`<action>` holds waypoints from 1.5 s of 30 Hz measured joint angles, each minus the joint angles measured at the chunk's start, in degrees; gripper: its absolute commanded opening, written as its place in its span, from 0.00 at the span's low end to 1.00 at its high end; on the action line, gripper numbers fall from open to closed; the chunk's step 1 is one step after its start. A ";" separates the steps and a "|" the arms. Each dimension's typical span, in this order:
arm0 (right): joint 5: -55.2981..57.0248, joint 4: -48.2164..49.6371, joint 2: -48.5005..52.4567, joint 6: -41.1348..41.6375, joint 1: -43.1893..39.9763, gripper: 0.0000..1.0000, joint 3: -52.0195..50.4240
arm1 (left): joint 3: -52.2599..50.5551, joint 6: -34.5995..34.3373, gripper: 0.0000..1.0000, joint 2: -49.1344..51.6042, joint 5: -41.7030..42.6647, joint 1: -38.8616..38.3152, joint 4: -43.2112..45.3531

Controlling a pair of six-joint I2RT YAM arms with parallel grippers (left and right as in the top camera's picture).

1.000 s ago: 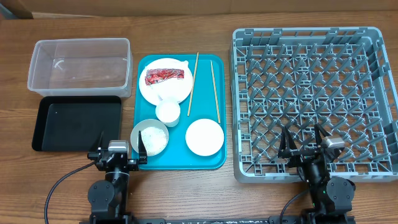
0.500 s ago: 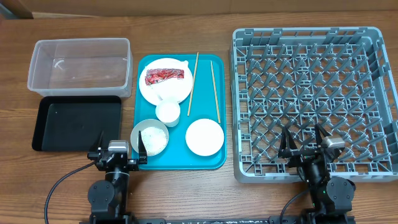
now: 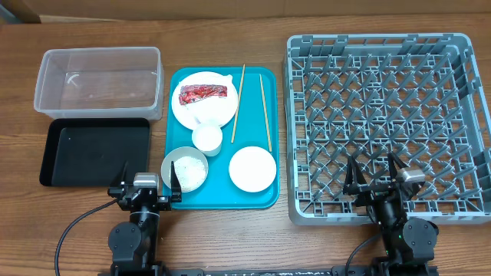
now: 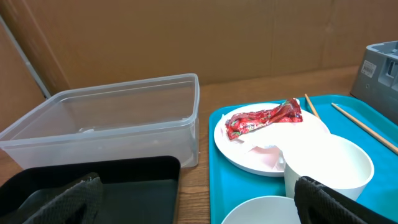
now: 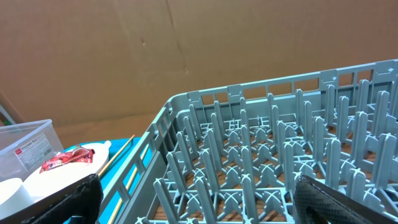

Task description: Sort waste into correct bins and load items into the dishwasher

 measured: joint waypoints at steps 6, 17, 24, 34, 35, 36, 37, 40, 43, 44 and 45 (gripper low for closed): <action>0.02 0.02 0.00 0.00 0.00 1.00 0.00 | 0.00 0.00 1.00 0.00 0.00 -0.02 0.00; 0.00 0.02 0.00 0.00 0.02 1.00 0.00 | 0.00 0.00 1.00 0.00 0.00 -0.02 0.00; 0.02 0.02 0.00 -0.02 0.00 1.00 0.00 | 0.00 0.00 1.00 0.00 0.00 0.00 0.00; 0.02 0.02 0.00 0.00 0.00 1.00 0.00 | 0.00 0.00 1.00 0.00 0.00 0.00 0.00; 0.00 0.02 0.00 -0.02 0.00 1.00 0.00 | 0.00 0.00 0.99 0.00 0.00 -0.02 0.00; 0.04 0.02 0.00 0.00 0.00 1.00 0.00 | 0.00 0.00 1.00 0.00 0.00 0.00 0.00; 0.02 0.04 0.00 -0.02 0.00 1.00 0.00 | 0.00 0.00 1.00 0.00 0.00 0.00 0.00; 0.02 0.09 0.00 -0.02 0.00 1.00 0.00 | 0.00 0.00 1.00 0.00 0.00 0.00 0.02; 0.02 2.21 0.00 -0.02 0.00 1.00 0.00 | -0.07 -0.28 1.00 0.00 0.17 -0.02 1.51; -0.07 3.06 0.00 -0.02 0.00 1.00 0.00 | -0.07 -0.66 1.00 -0.02 0.24 0.00 2.58; -0.26 3.87 0.00 -0.02 0.00 1.00 0.00 | -0.07 -1.25 1.00 -0.02 0.28 -0.02 3.87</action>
